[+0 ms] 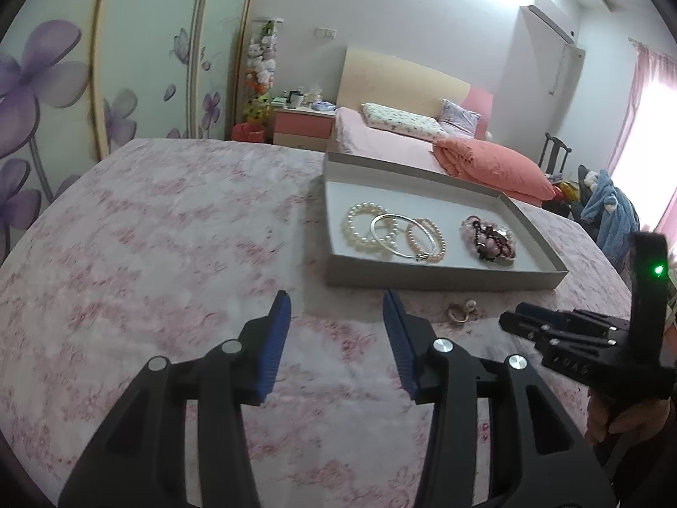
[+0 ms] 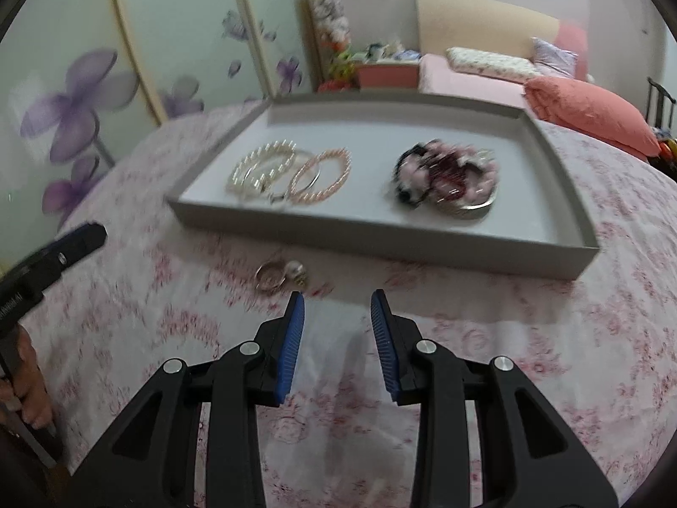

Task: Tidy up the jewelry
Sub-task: 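Grasp the second pearl earring with the right tool while the left tool approaches the silver ring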

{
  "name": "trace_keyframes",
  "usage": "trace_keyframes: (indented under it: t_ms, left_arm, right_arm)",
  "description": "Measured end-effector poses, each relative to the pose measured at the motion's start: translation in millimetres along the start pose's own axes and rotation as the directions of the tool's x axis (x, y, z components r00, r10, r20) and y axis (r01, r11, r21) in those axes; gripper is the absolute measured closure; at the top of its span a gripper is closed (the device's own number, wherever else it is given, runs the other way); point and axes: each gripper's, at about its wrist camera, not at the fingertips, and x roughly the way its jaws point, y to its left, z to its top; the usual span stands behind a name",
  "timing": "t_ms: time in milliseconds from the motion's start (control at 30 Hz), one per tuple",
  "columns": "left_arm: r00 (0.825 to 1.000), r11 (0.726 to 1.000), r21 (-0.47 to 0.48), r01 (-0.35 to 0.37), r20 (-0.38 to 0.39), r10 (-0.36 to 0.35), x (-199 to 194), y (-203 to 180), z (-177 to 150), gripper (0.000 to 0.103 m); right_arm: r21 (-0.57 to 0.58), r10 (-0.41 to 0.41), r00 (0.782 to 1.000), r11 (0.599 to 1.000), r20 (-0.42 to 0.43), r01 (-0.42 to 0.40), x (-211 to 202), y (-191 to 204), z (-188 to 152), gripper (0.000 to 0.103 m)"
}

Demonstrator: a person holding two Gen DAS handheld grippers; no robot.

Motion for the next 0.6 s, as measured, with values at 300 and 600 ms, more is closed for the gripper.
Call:
trace_keyframes:
  t_ms: [300,600]
  left_arm:
    - [1.0,1.0,-0.009,-0.007,0.017,0.007,-7,4,0,0.055]
    - [1.0,1.0,-0.01,-0.009,0.015,0.009,-8,3,0,0.055]
  right_arm:
    - [-0.051,-0.006,0.999,0.999,-0.036,0.005,22,18,12,0.071]
    - [-0.087,-0.024,0.999,0.996,-0.032,0.021,27,23,18,0.089]
